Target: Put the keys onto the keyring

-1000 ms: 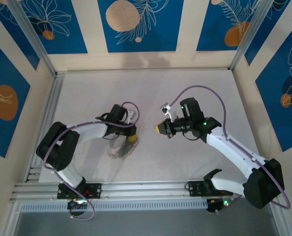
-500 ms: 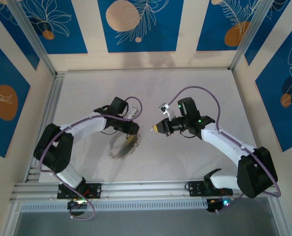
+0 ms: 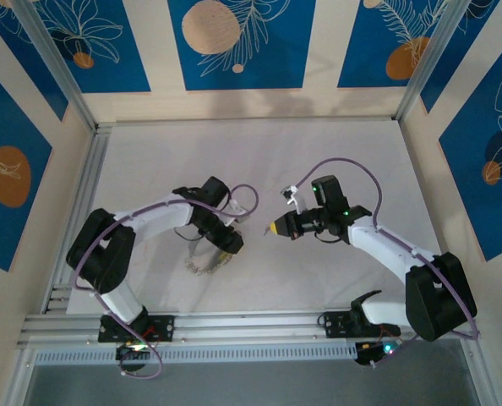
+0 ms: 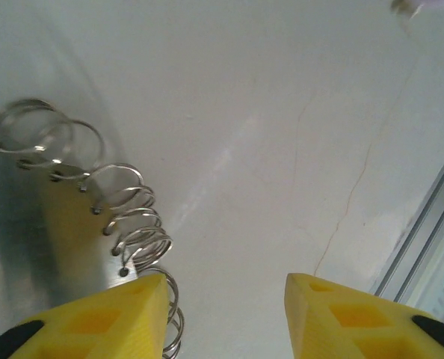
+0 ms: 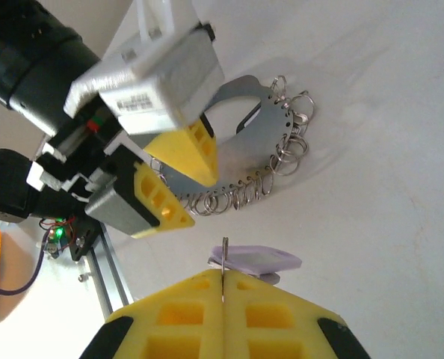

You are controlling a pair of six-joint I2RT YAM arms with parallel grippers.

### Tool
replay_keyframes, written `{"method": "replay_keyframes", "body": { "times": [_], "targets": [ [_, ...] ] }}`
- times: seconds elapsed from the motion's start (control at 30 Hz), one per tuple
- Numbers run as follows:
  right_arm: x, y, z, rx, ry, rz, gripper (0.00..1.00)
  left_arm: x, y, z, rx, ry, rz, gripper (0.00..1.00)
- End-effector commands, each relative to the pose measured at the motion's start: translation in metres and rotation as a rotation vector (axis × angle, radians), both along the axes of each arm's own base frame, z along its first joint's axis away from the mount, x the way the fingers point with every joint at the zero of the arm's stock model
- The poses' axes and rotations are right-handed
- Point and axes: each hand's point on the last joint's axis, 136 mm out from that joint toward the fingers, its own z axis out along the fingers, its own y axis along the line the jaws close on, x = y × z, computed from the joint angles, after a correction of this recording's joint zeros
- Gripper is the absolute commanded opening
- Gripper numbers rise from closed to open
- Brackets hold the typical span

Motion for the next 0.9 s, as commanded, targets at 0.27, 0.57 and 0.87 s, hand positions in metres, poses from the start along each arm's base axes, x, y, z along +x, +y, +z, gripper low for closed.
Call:
{"method": "replay_keyframes", "body": {
  "times": [0.27,0.57,0.87],
  "targets": [
    [-0.005,-0.01,0.006,0.059,0.016,-0.026,0.0,0.007,0.004,-0.027,0.209,-0.13,-0.176,0.46],
    [-0.004,-0.013,0.001,0.074,0.028,-0.035,0.0,0.02,0.008,-0.038,0.344,-0.271,-0.247,0.45],
    [-0.002,-0.019,0.004,0.08,0.01,-0.05,0.0,0.026,-0.001,-0.036,0.358,-0.336,-0.281,0.43]
  ]
}}
